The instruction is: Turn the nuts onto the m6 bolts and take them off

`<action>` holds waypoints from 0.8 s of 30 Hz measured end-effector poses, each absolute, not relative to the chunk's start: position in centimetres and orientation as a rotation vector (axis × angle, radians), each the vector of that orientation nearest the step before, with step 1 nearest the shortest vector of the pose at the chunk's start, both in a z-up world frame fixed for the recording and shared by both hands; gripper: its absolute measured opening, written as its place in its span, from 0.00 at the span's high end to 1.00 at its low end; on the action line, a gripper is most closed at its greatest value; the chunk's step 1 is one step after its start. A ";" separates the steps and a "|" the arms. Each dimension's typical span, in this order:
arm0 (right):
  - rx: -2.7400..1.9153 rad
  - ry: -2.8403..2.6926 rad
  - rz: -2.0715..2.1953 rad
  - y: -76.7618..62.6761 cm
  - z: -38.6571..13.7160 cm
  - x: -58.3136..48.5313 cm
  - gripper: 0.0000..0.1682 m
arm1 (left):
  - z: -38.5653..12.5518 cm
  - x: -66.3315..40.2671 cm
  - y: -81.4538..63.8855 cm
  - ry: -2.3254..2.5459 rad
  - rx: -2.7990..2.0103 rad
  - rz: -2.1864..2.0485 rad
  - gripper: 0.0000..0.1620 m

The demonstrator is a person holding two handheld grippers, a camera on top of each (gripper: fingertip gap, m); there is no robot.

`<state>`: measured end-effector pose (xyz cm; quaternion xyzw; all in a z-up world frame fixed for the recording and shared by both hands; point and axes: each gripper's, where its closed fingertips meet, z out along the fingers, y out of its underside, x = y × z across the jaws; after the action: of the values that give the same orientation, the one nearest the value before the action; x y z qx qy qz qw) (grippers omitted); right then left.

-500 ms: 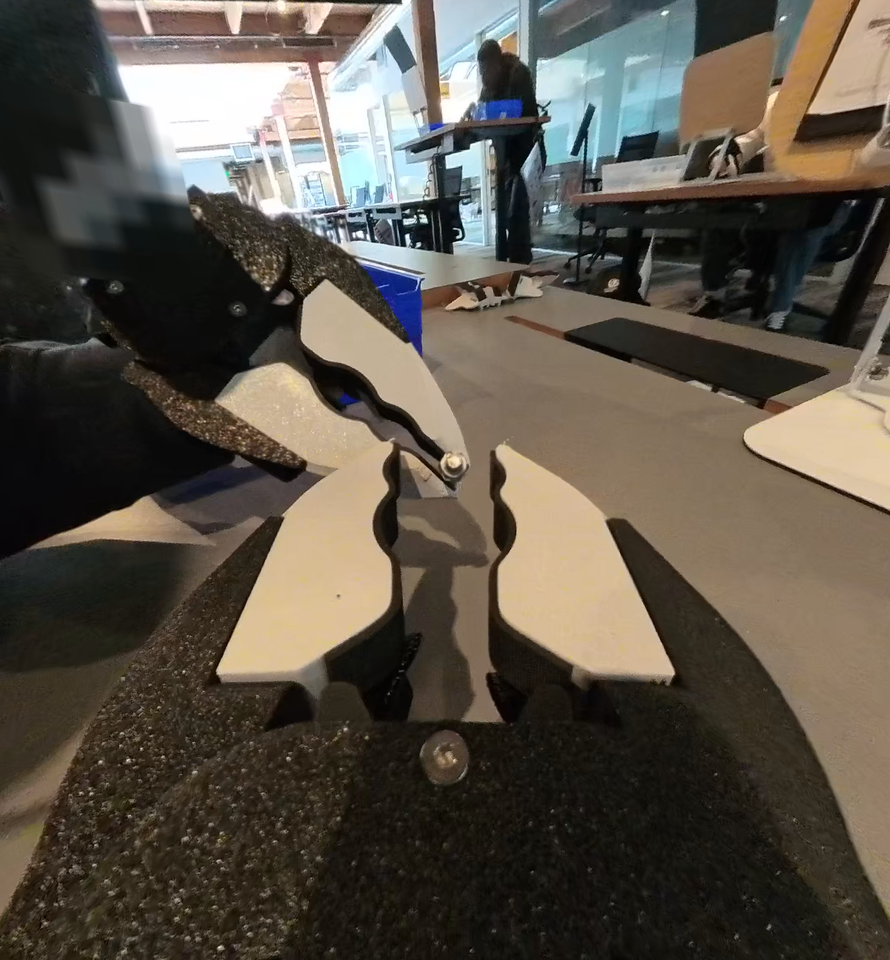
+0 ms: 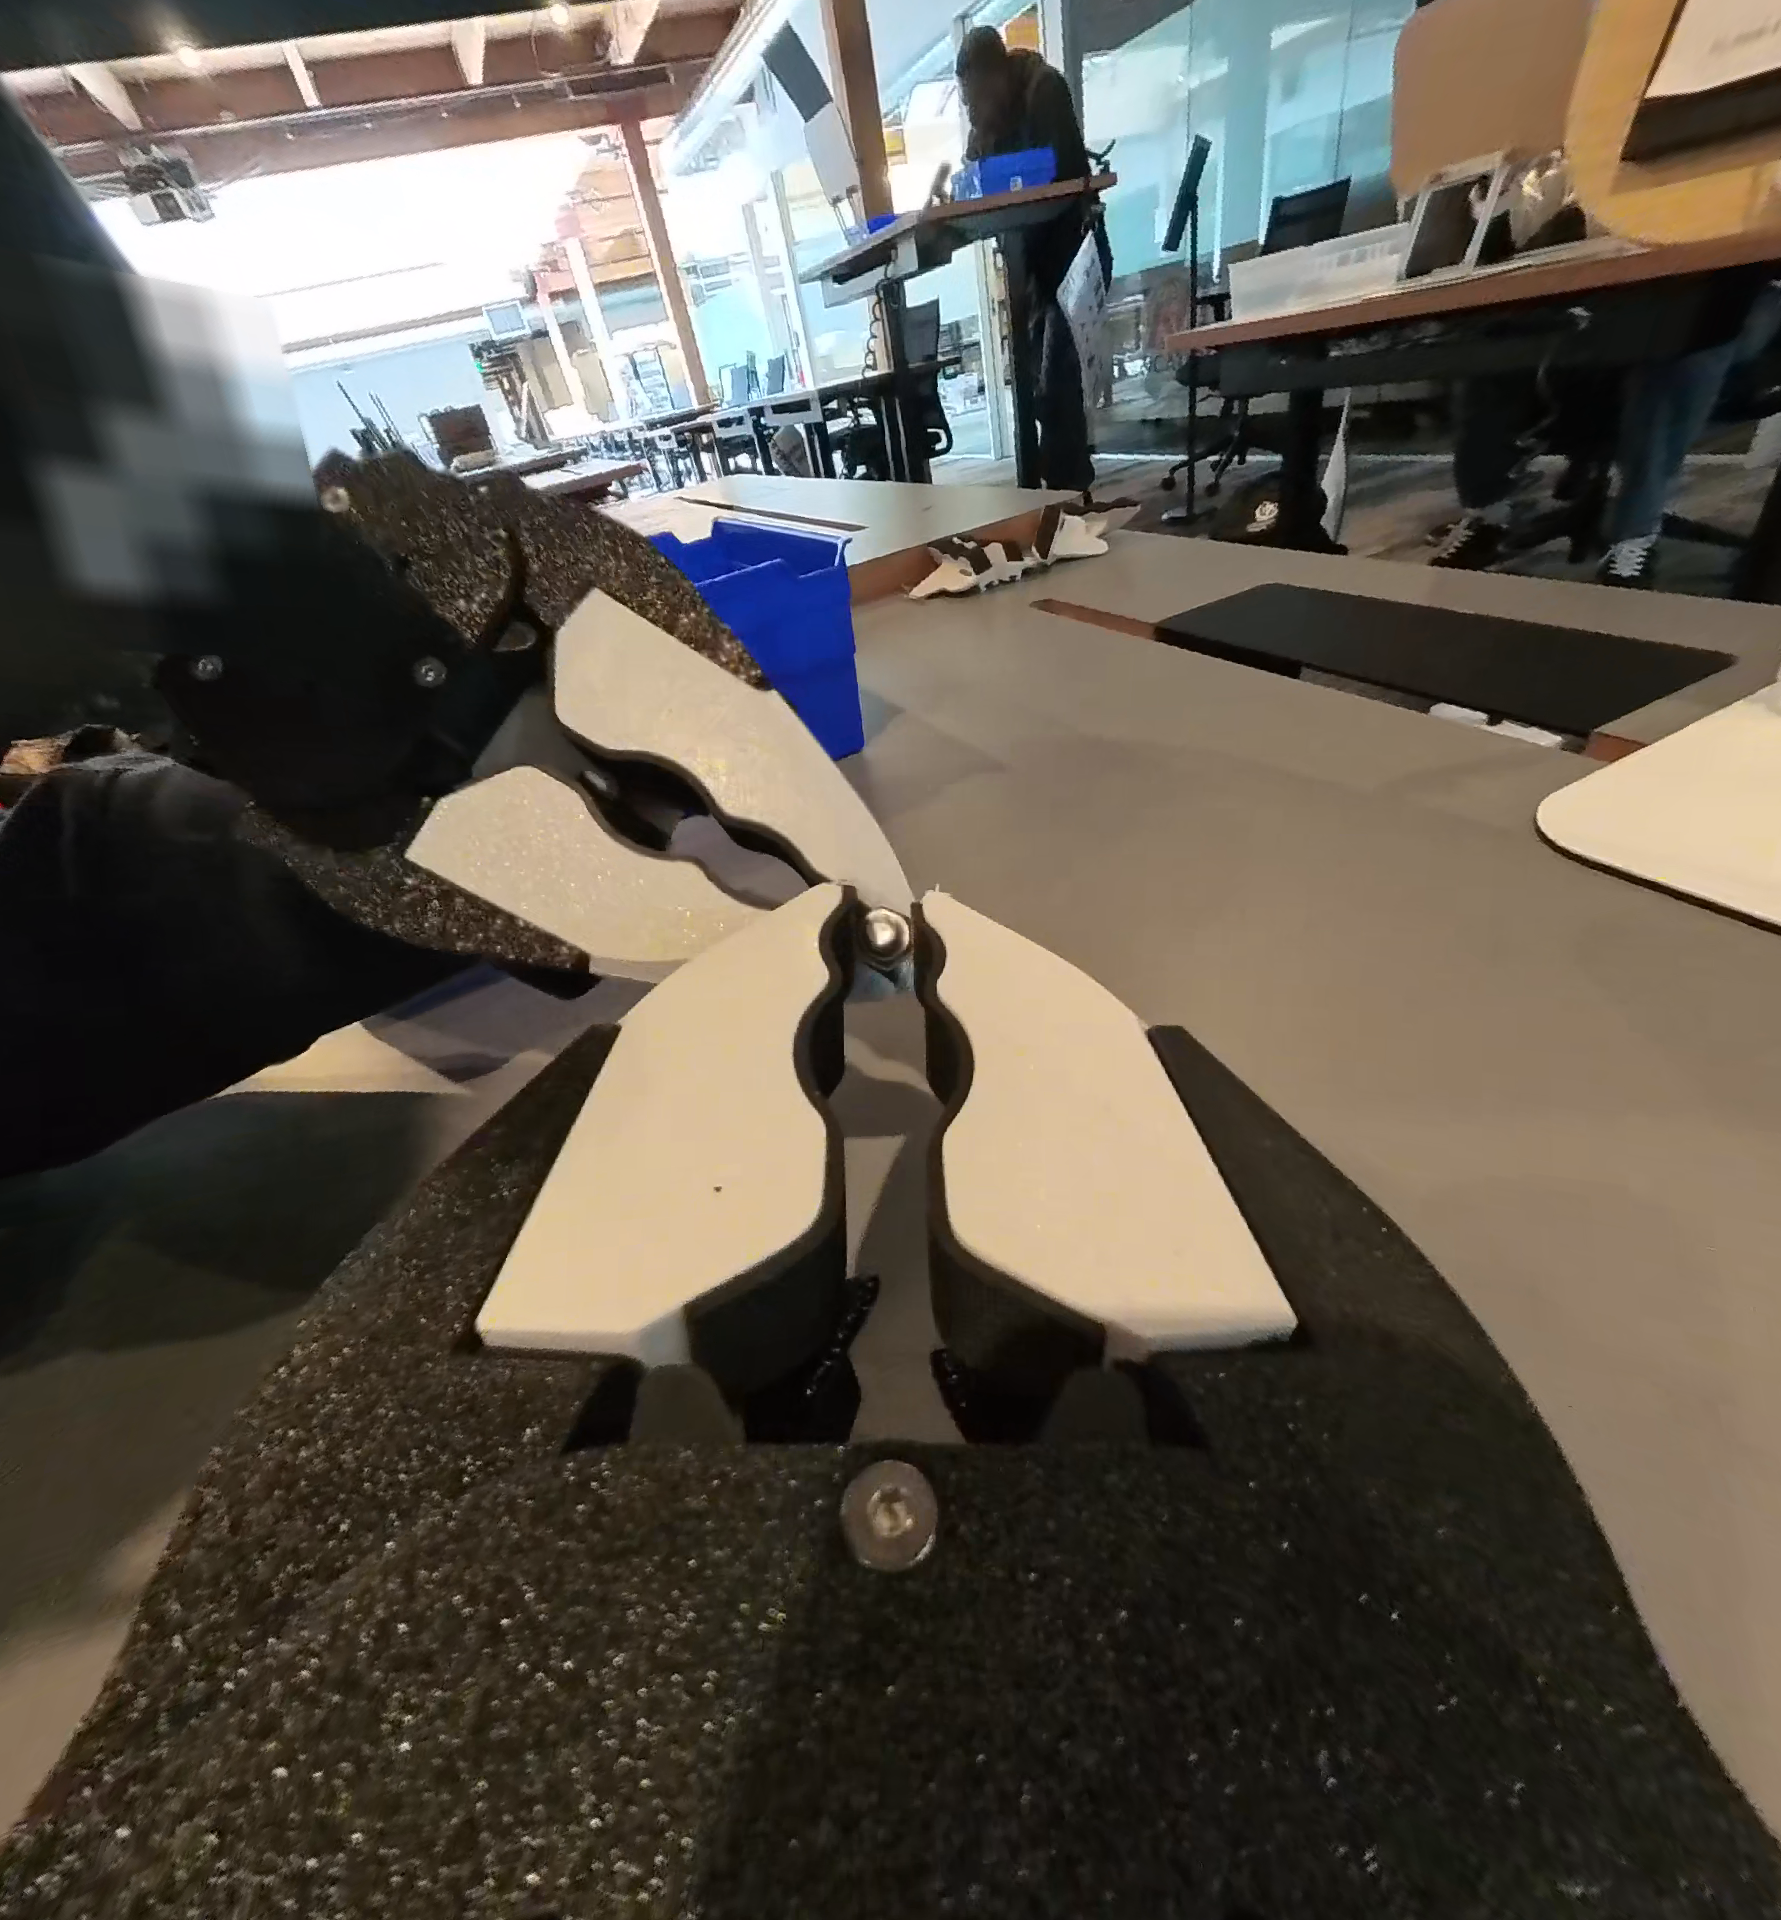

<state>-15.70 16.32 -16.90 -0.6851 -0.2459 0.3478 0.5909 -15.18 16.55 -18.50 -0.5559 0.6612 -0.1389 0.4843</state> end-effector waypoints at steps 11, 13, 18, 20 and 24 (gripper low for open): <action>-1.556 -0.544 0.895 16.1 -16.3 -15.4 0.94 | -19.8 -15.8 17.1 1.553 -1.491 -0.356 0.74; -1.548 -0.548 0.905 16.0 -16.2 -15.5 0.94 | -19.8 -15.5 16.8 1.558 -1.462 -0.348 0.78; -1.544 -0.562 0.916 15.8 -16.2 -15.6 0.94 | -19.8 -15.3 16.8 1.550 -1.413 -0.321 0.92; -1.546 -0.564 0.917 15.8 -16.2 -15.7 0.94 | -19.7 -15.3 16.9 1.541 -1.407 -0.324 0.93; -1.544 -0.557 0.898 15.9 -16.2 -15.6 0.94 | -19.4 -15.4 17.3 1.515 -1.373 -0.312 0.93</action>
<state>-15.58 15.95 -16.22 -0.6643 -0.2396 0.3863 0.5933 -15.40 17.31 -19.44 -0.5706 0.6295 -0.1296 0.5112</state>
